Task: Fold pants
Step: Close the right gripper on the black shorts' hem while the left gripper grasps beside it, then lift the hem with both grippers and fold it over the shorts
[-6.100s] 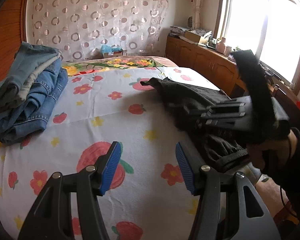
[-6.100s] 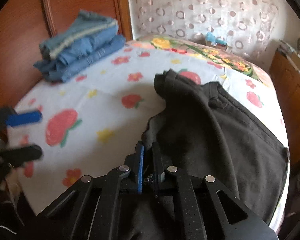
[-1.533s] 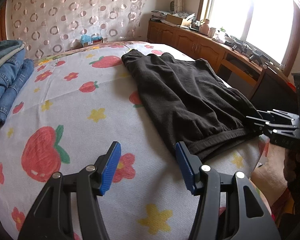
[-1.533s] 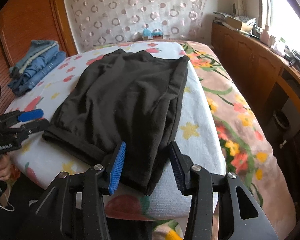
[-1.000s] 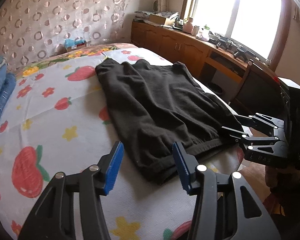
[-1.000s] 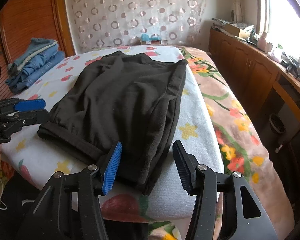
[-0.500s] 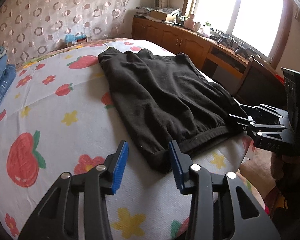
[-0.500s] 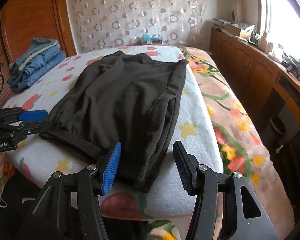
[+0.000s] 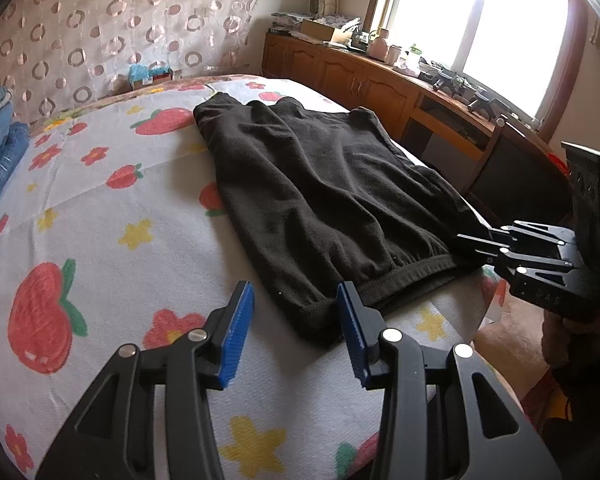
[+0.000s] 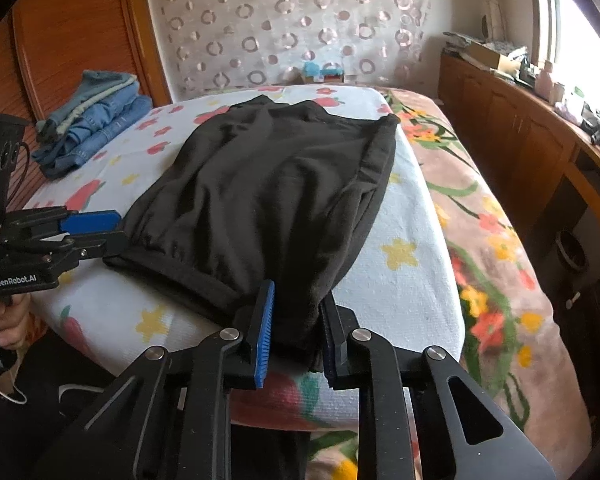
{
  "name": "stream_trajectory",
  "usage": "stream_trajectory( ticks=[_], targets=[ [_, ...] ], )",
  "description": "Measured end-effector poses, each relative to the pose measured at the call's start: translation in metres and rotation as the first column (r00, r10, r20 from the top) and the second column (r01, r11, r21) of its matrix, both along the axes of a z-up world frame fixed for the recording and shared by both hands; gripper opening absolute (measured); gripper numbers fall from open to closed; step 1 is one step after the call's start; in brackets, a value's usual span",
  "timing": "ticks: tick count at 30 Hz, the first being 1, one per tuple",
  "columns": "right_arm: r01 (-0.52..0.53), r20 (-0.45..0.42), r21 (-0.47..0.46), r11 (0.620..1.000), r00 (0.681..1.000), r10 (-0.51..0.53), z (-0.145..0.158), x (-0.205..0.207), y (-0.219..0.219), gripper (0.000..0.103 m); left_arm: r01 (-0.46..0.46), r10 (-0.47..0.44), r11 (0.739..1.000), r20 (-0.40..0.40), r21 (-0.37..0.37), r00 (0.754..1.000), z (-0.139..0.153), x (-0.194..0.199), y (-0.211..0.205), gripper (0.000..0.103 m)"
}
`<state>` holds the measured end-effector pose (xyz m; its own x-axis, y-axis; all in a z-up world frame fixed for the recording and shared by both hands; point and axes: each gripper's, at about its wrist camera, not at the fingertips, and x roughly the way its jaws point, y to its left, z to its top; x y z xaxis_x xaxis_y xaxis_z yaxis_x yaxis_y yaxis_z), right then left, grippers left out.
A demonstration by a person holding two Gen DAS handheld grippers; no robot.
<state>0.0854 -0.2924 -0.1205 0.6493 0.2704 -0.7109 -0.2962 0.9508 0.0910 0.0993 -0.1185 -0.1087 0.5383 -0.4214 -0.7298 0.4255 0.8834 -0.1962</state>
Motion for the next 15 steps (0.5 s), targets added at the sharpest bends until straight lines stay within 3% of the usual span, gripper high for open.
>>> stream_trajectory(
  ticks=[2, 7, 9, 11, 15],
  targets=[
    [0.001, 0.003, 0.005, 1.0, 1.0, -0.001, 0.0, 0.0, 0.0, 0.018, 0.012, -0.012, 1.0, -0.01, -0.018, 1.0, 0.0, -0.001, -0.001, 0.041],
    [-0.001, 0.011, 0.012, 1.0, 1.0, 0.0, -0.001, 0.0, -0.001, 0.018, 0.027, -0.028, 0.999, 0.01, 0.021, 1.0, 0.0, -0.007, -0.01, 0.041],
    [-0.003, 0.011, 0.011, 1.0, 1.0, 0.003, -0.001, -0.001, 0.0, 0.017, 0.036, -0.036, 0.999, 0.004, -0.001, 0.999, 0.0, -0.007, -0.009, 0.03],
    [-0.01, 0.01, 0.023, 1.0, 1.0, 0.009, 0.0, 0.0, -0.001, 0.009, 0.037, -0.037, 0.999, -0.002, -0.021, 0.999, 0.0, -0.006, -0.007, 0.025],
    [-0.015, 0.03, 0.032, 0.999, 0.999, 0.014, 0.005, 0.0, 0.0, 0.006, 0.049, -0.051, 0.996, -0.017, -0.069, 0.999, 0.0, 0.0, -0.001, 0.012]
  ],
)
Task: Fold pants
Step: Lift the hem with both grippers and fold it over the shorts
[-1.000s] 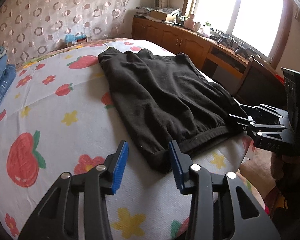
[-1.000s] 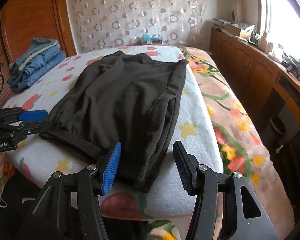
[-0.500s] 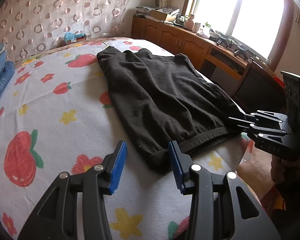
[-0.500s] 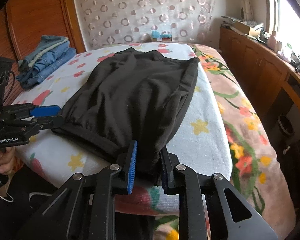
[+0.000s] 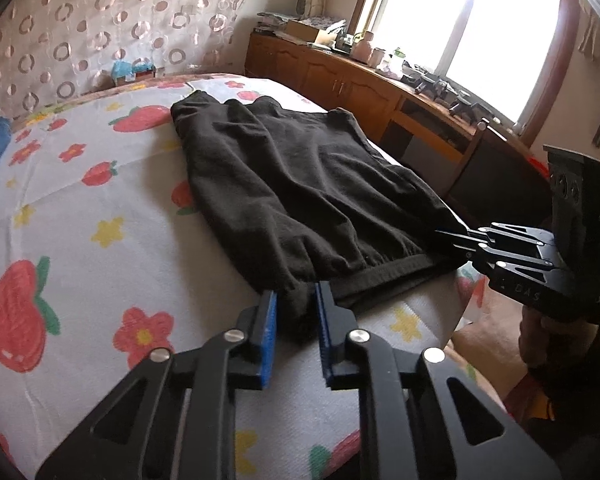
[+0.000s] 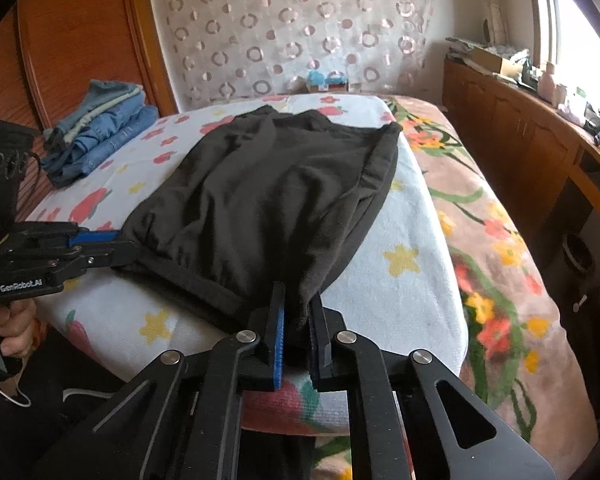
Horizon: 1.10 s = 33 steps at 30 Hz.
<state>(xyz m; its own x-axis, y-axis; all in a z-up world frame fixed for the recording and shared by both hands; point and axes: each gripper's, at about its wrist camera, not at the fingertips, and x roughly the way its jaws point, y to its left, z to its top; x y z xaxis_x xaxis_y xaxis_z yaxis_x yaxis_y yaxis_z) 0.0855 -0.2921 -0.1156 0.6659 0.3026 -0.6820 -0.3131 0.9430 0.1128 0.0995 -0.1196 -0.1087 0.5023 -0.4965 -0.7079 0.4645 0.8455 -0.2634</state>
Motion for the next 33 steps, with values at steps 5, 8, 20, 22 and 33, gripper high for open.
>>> stream_trajectory(
  ticks=[5, 8, 20, 22, 33],
  targets=[
    [-0.015, 0.042, 0.008, 1.0, 0.999, 0.015, 0.015, 0.0, 0.001, 0.005, -0.005, 0.006, 1.0, 0.047, -0.018, 0.999, 0.019, -0.004, 0.004, 0.006],
    [-0.029, 0.086, 0.008, 1.0, 0.996, 0.028, 0.034, 0.001, 0.005, 0.005, -0.011, 0.014, 1.0, 0.115, -0.027, 0.993, 0.046, -0.013, 0.007, 0.005],
    [-0.136, 0.299, 0.011, 0.991, 0.946, 0.126, 0.133, -0.004, 0.03, 0.005, -0.044, 0.069, 0.996, 0.342, -0.079, 0.937, 0.149, -0.039, 0.039, 0.003],
    [-0.157, 0.326, 0.011, 0.987, 0.934, 0.145, 0.148, -0.006, 0.035, 0.005, -0.052, 0.079, 0.995, 0.373, -0.083, 0.924, 0.165, -0.043, 0.045, 0.003],
    [-0.275, 0.377, 0.005, 0.961, 0.891, 0.253, 0.192, 0.023, 0.084, 0.005, -0.167, 0.172, 0.985, 0.458, -0.052, 0.872, 0.2, -0.022, 0.089, 0.003]
  ],
)
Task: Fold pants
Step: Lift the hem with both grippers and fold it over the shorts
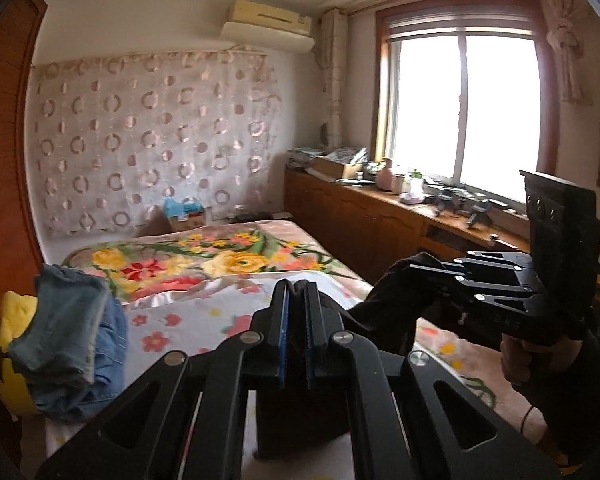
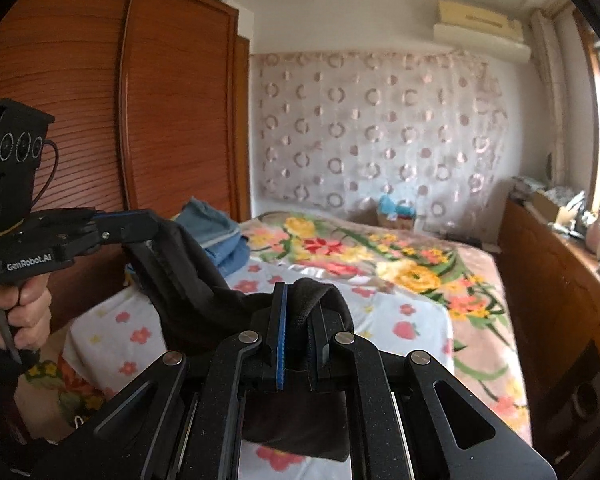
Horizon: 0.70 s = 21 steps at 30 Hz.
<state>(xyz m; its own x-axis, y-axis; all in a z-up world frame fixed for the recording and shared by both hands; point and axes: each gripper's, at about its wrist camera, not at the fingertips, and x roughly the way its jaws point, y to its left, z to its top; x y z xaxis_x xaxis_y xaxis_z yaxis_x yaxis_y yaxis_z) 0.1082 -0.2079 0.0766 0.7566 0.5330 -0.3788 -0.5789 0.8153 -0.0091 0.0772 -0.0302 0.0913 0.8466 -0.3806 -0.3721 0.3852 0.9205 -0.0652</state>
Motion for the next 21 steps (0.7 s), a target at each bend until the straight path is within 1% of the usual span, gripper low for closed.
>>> stream_trajectory(
  ticks=[3, 6, 7, 8, 10, 13, 15, 17, 19, 20, 21],
  targets=[
    [-0.003, -0.019, -0.019, 1.0, 1.0, 0.003, -0.006, 0.03, 0.017, 0.005, -0.023, 0.023, 1.0, -0.018, 0.019, 1.0, -0.01, 0.026, 0.007, 0.003],
    [0.009, -0.044, -0.008, 1.0, 0.999, -0.009, -0.006, 0.068, 0.027, 0.005, -0.037, 0.037, 0.999, -0.026, 0.018, 0.999, -0.009, 0.054, 0.012, 0.003],
    [0.012, -0.046, -0.003, 1.0, 0.999, -0.013, -0.004, 0.077, 0.028, 0.005, -0.042, 0.042, 0.999, -0.021, 0.017, 0.999, -0.007, 0.062, 0.014, 0.003],
    [0.021, -0.046, 0.005, 1.0, 0.999, -0.021, 0.001, 0.093, 0.031, 0.005, -0.047, 0.047, 0.999, -0.009, 0.012, 0.999, 0.001, 0.073, 0.017, 0.003],
    [0.031, -0.035, 0.003, 1.0, 0.999, -0.031, 0.01, 0.11, 0.033, 0.005, -0.055, 0.055, 0.998, 0.016, 0.021, 0.998, 0.014, 0.086, 0.018, 0.003],
    [0.045, 0.012, 0.011, 0.999, 0.999, -0.045, 0.03, 0.133, 0.038, 0.005, -0.083, 0.079, 0.996, 0.081, 0.042, 0.994, 0.037, 0.106, 0.023, 0.003],
    [0.039, 0.015, 0.028, 0.999, 0.999, -0.04, 0.038, 0.145, 0.04, 0.005, -0.089, 0.084, 0.995, 0.09, 0.046, 0.992, 0.042, 0.116, 0.027, 0.003],
    [0.031, -0.004, 0.022, 0.999, 1.0, -0.031, 0.031, 0.154, 0.044, 0.005, -0.091, 0.086, 0.994, 0.071, 0.06, 0.994, 0.035, 0.123, 0.03, 0.003],
    [0.021, -0.037, 0.002, 1.0, 0.999, -0.021, 0.017, 0.158, 0.048, 0.005, -0.098, 0.096, 0.992, 0.027, 0.078, 0.995, 0.012, 0.126, 0.032, 0.003],
    [0.013, -0.062, -0.012, 1.0, 0.998, -0.014, 0.004, 0.158, 0.051, 0.005, -0.101, 0.101, 0.992, 0.009, 0.081, 0.995, 0.004, 0.126, 0.033, 0.003],
    [0.007, -0.079, -0.023, 1.0, 0.997, -0.009, -0.005, 0.157, 0.054, 0.005, -0.105, 0.108, 0.991, -0.025, 0.082, 0.994, -0.012, 0.125, 0.035, 0.003]
  ],
)
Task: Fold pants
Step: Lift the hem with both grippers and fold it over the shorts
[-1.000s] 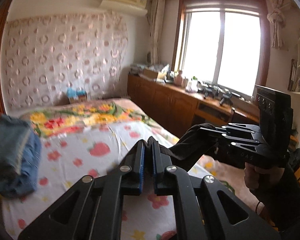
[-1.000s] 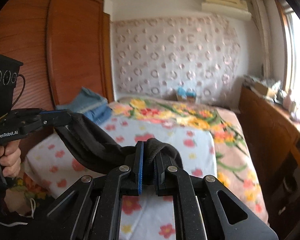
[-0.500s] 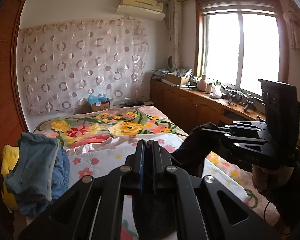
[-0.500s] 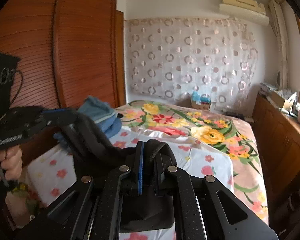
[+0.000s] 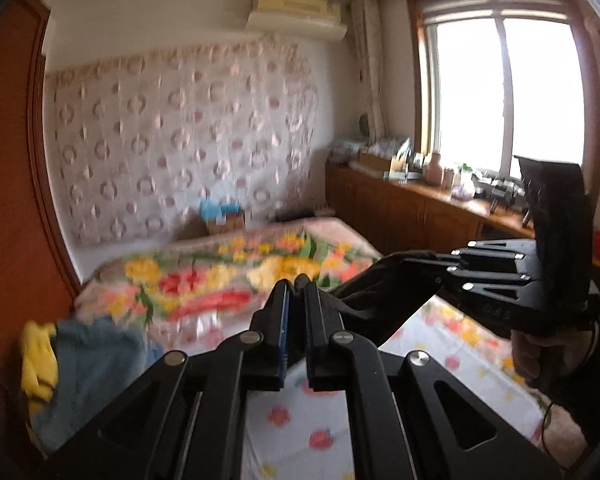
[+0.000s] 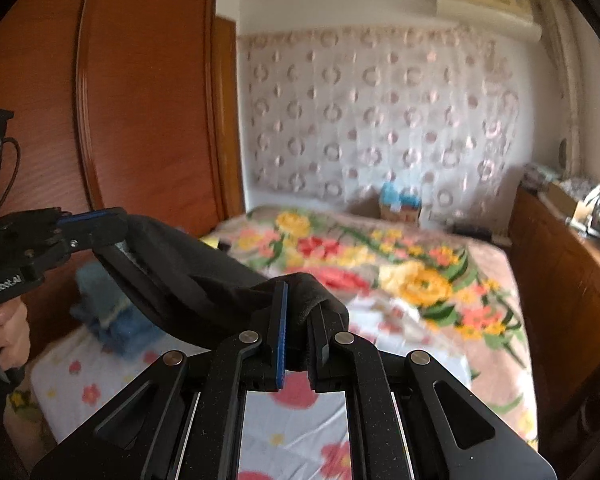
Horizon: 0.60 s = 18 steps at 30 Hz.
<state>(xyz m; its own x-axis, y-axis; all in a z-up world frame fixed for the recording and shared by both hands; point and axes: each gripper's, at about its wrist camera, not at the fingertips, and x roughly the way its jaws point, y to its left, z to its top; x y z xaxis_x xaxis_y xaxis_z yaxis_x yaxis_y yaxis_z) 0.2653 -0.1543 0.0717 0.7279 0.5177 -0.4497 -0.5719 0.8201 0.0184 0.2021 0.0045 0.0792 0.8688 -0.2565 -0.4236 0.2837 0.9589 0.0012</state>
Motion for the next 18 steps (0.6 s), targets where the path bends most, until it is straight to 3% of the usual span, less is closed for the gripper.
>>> stream_trajectory(
  ticks=[6, 18],
  targets=[
    [-0.024, -0.078, -0.072, 0.997, 0.997, 0.019, -0.053, -0.025, 0.01, 0.005, -0.026, 0.024, 0.999, -0.108, -0.019, 0.994, -0.059, -0.025, 0.001, 0.003],
    [-0.016, -0.131, -0.086, 0.996, 0.991, 0.004, -0.083, -0.069, 0.009, 0.005, 0.015, -0.016, 1.0, -0.146, -0.003, 0.989, -0.078, -0.059, -0.007, 0.004]
  ],
)
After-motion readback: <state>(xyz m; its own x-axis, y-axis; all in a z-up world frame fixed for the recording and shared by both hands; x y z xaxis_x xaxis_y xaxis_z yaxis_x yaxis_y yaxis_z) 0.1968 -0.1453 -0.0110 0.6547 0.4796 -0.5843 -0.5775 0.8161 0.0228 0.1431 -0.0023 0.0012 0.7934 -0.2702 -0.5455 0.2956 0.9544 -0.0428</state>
